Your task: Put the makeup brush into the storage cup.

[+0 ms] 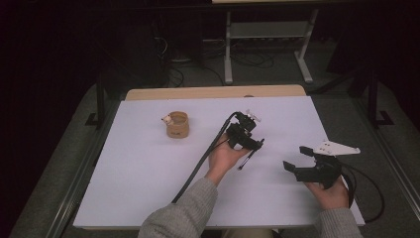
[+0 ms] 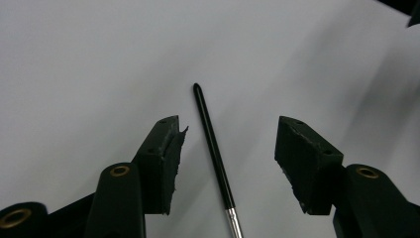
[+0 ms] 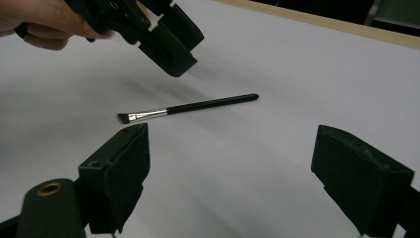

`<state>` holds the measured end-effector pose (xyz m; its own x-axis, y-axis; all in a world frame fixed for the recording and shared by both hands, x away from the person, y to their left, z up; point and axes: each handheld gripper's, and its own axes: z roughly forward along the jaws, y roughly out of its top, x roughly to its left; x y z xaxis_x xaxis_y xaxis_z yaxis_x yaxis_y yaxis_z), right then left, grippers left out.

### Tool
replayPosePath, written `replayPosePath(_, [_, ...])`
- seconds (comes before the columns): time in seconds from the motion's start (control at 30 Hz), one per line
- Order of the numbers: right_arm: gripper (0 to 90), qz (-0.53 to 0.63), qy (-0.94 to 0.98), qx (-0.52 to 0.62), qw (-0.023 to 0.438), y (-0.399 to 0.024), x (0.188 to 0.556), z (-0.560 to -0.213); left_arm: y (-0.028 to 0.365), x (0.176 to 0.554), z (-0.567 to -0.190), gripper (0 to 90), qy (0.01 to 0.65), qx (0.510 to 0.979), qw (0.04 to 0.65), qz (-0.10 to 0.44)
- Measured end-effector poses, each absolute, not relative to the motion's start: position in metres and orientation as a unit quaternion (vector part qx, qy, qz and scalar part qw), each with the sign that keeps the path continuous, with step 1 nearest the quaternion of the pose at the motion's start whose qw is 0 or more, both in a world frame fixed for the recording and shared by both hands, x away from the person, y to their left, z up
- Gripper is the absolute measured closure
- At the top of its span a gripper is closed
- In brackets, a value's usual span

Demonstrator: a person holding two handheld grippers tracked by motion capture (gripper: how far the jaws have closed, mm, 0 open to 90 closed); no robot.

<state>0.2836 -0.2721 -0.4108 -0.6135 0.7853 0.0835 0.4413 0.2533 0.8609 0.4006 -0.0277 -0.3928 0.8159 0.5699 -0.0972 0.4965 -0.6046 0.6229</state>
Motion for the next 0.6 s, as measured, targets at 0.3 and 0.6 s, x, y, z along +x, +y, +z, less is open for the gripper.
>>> replayPosePath(0.3, [14.2, 0.465, 0.768, 0.399, 0.184, -0.273, 0.285, -0.411, -0.036, 0.405, -0.409, 50.6, 0.306, 0.902, 0.302, 0.036])
replayPosePath(0.6, [14.2, 0.465, 0.77, 0.397, 0.182, -0.272, 0.286, -0.412, -0.042, 0.404, -0.417, 56.6, 0.309, 0.908, 0.28, 0.032])
